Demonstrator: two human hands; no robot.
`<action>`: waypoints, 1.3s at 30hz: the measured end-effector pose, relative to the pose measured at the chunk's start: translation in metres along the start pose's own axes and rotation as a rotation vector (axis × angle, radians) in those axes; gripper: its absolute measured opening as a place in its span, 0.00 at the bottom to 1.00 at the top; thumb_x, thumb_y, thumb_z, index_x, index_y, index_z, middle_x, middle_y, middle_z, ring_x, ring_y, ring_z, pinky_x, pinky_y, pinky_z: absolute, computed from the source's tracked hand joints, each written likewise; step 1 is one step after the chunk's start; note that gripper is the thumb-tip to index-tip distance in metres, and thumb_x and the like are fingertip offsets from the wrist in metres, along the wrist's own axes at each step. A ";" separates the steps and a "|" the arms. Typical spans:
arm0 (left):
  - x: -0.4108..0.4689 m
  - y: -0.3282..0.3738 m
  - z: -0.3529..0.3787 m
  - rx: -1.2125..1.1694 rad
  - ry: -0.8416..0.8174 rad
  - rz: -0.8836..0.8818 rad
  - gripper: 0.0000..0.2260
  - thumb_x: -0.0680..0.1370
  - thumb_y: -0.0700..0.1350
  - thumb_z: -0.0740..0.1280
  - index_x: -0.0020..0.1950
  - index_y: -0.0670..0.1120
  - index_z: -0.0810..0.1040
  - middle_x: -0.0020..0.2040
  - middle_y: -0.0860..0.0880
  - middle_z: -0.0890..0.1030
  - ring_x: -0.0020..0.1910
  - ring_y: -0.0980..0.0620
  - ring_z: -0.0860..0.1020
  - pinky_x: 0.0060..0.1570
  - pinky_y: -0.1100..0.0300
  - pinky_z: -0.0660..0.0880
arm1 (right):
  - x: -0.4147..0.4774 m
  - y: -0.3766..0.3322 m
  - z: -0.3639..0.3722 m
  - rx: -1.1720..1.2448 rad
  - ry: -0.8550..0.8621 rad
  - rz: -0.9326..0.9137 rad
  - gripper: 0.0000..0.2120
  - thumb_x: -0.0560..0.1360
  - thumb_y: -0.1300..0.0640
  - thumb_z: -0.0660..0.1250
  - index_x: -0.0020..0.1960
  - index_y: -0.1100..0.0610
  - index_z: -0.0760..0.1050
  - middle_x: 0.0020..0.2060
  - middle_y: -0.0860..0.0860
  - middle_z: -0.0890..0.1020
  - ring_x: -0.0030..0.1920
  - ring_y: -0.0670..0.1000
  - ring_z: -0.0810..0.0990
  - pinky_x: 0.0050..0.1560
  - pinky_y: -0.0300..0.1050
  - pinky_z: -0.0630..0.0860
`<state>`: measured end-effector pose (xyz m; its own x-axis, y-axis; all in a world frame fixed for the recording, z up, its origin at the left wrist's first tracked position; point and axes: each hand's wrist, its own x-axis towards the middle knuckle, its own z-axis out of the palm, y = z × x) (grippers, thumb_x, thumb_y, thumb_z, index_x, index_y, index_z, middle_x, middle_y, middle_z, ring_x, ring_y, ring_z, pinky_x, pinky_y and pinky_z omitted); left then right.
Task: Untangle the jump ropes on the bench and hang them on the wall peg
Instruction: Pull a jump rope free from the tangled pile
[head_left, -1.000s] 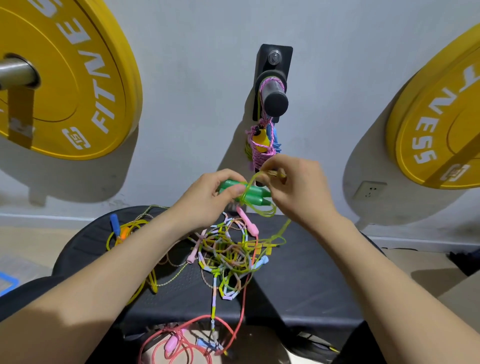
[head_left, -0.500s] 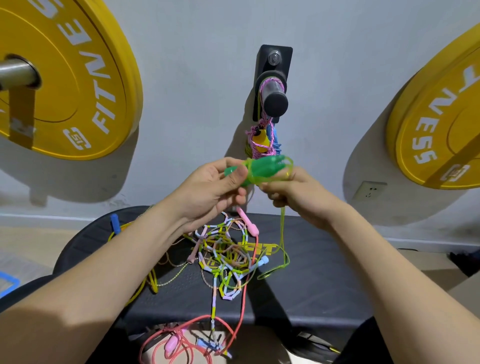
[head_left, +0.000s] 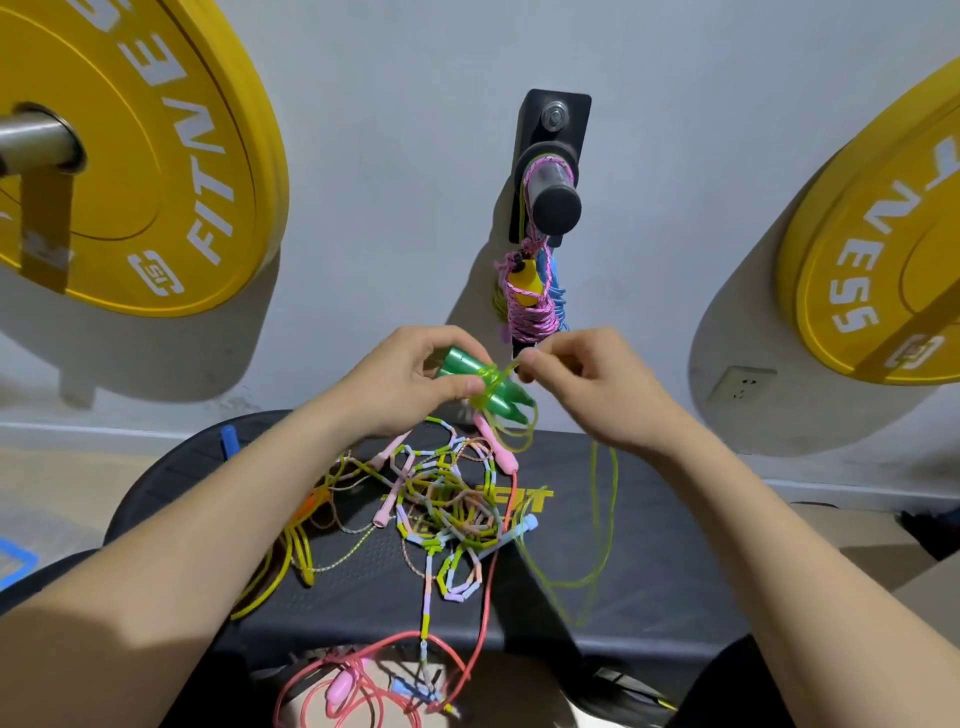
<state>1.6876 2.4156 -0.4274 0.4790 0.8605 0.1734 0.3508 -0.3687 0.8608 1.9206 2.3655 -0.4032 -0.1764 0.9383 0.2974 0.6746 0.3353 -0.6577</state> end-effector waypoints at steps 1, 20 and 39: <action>0.000 0.003 -0.002 -0.104 -0.050 -0.006 0.08 0.80 0.37 0.74 0.59 0.44 0.83 0.44 0.50 0.86 0.43 0.55 0.84 0.48 0.62 0.79 | 0.002 0.006 -0.002 0.039 0.053 0.033 0.14 0.83 0.50 0.69 0.44 0.56 0.86 0.25 0.43 0.76 0.27 0.41 0.69 0.31 0.33 0.63; -0.006 -0.005 0.016 -0.035 0.221 0.010 0.08 0.76 0.40 0.79 0.51 0.51 0.86 0.44 0.50 0.88 0.45 0.45 0.86 0.49 0.48 0.83 | -0.005 -0.013 0.021 0.100 -0.110 -0.090 0.16 0.86 0.54 0.64 0.42 0.55 0.83 0.24 0.47 0.71 0.27 0.43 0.65 0.32 0.40 0.63; -0.009 0.002 0.032 -0.854 0.423 -0.092 0.05 0.80 0.37 0.72 0.55 0.44 0.82 0.45 0.47 0.87 0.37 0.52 0.82 0.42 0.63 0.80 | -0.003 -0.003 0.020 0.230 -0.341 0.159 0.17 0.89 0.52 0.58 0.56 0.59 0.84 0.20 0.43 0.68 0.21 0.43 0.64 0.25 0.35 0.64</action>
<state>1.7102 2.3960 -0.4424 0.0900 0.9907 0.1018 -0.4131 -0.0559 0.9090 1.9044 2.3629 -0.4163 -0.3359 0.9410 -0.0406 0.5422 0.1580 -0.8253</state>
